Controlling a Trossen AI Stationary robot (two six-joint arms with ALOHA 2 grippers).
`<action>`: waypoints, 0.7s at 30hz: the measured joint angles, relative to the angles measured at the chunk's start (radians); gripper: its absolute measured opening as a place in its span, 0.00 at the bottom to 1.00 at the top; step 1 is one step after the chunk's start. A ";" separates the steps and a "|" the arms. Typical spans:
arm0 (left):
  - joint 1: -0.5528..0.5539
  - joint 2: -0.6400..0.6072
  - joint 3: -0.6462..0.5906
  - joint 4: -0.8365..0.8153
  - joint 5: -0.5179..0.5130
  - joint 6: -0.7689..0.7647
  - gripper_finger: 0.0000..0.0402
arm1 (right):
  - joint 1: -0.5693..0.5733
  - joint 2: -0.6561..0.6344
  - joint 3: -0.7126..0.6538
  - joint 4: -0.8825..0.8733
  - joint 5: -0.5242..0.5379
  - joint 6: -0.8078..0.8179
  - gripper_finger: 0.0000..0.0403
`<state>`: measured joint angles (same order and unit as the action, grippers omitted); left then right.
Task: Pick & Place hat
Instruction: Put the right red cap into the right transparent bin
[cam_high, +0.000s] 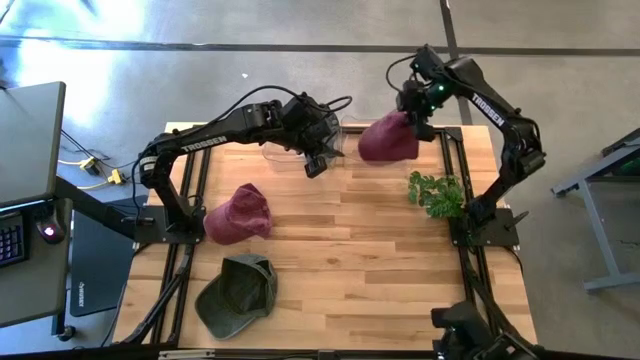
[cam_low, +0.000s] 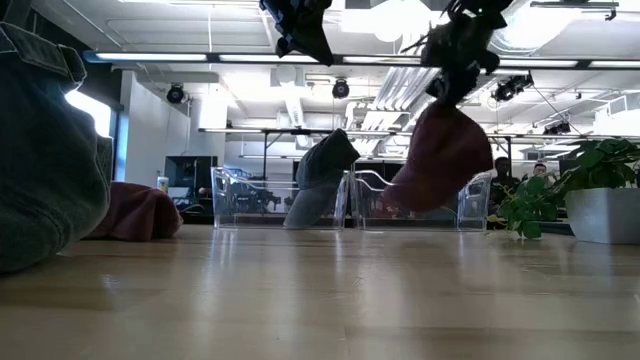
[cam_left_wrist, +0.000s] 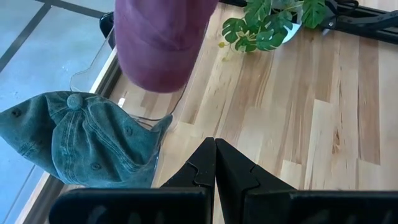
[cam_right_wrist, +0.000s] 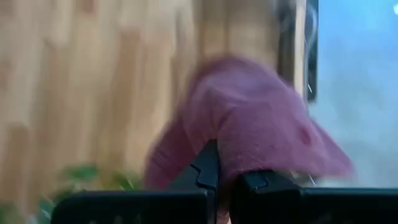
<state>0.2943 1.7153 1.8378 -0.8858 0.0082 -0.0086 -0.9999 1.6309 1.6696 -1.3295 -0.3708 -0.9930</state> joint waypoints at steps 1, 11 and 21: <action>0.000 0.000 0.000 -0.001 0.000 0.000 0.01 | 0.000 0.001 -0.006 0.004 0.042 -0.006 0.01; 0.000 0.000 0.000 -0.034 0.000 -0.009 0.01 | -0.012 0.003 -0.032 0.052 0.111 0.219 0.01; 0.000 -0.089 0.000 -0.110 -0.071 -0.027 0.01 | -0.043 0.025 -0.032 0.010 0.133 0.541 0.02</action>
<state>0.2939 1.6259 1.8381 -0.9955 -0.0633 -0.0356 -1.0428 1.6556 1.6379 -1.3194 -0.2380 -0.4523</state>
